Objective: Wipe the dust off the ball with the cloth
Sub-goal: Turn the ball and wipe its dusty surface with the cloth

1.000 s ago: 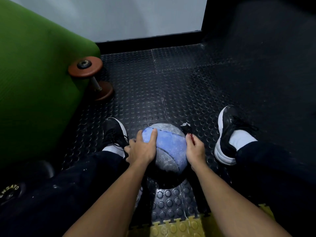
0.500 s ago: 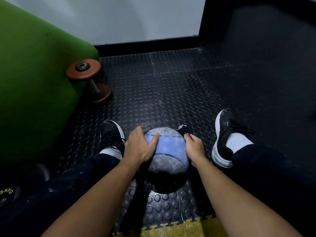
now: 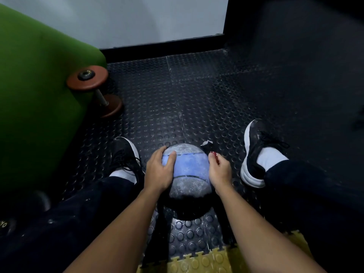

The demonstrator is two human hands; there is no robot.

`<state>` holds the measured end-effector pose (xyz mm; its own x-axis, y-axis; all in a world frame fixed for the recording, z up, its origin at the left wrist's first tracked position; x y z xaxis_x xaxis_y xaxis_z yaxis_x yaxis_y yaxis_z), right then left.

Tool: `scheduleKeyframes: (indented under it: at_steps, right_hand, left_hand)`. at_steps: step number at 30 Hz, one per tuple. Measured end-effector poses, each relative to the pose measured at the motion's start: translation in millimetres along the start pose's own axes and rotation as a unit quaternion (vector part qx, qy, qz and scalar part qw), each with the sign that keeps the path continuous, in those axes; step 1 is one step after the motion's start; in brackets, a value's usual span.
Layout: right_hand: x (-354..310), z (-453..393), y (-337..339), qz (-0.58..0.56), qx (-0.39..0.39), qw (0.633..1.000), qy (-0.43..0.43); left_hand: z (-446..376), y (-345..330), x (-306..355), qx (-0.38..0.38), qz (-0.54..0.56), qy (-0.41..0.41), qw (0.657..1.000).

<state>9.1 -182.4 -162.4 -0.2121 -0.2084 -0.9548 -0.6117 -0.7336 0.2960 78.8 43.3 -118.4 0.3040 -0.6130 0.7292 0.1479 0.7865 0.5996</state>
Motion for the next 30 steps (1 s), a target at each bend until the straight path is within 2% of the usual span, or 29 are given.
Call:
scheduleKeyframes:
  at_steps: [2,4,6,9,14,16,19,21,23,26,30]
  right_hand:
    - [16,0,0,-0.022,0.005,0.997,-0.074]
    - [26,-1,-3,-0.035,-0.021,0.991,-0.130]
    - [21,-7,-5,-0.029,-0.031,0.995,-0.092]
    - [15,2,-1,-0.052,0.006,0.998,-0.038]
    - [37,4,0,-0.043,-0.012,0.989,-0.138]
    - [26,-2,3,-0.040,-0.019,0.993,-0.113]
    - [5,4,7,-0.067,0.004,0.998,-0.011]
    - [4,12,9,-0.074,0.012,0.997,0.019]
    - [16,12,9,-0.038,0.013,0.999,-0.013]
    - [28,5,4,-0.013,-0.033,0.995,-0.095]
    - [9,-3,6,-0.022,-0.057,0.998,-0.001]
  left_hand:
    - [5,2,-2,0.003,0.004,-0.002,1.000]
    - [12,3,-5,0.018,0.008,0.000,1.000]
    - [17,4,-7,0.035,0.009,0.007,0.999]
    - [18,4,-9,0.034,-0.004,0.034,0.999]
    - [11,2,-7,-0.002,-0.061,0.090,0.994]
    - [11,-2,-4,-0.012,-0.072,0.104,0.992]
    - [8,0,-5,-0.005,-0.068,0.119,0.991]
    - [5,2,-9,-0.007,-0.065,0.122,0.990]
    - [6,2,-13,-0.011,-0.060,0.121,0.991]
    - [12,2,-17,-0.009,-0.026,0.122,0.992]
    - [8,-1,-24,0.002,0.023,0.127,0.992]
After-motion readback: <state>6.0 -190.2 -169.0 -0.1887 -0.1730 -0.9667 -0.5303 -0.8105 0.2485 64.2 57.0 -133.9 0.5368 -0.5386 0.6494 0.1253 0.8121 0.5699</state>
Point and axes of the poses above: each hand's wrist, its own z-axis away from the middle knuckle, its own y-axis out of the back of the hand, x = y × z, the point moved 8 cm from there along -z, towards the middle knuckle, and after that the axes turned 15 degrees about y, right-handed, at the moved point
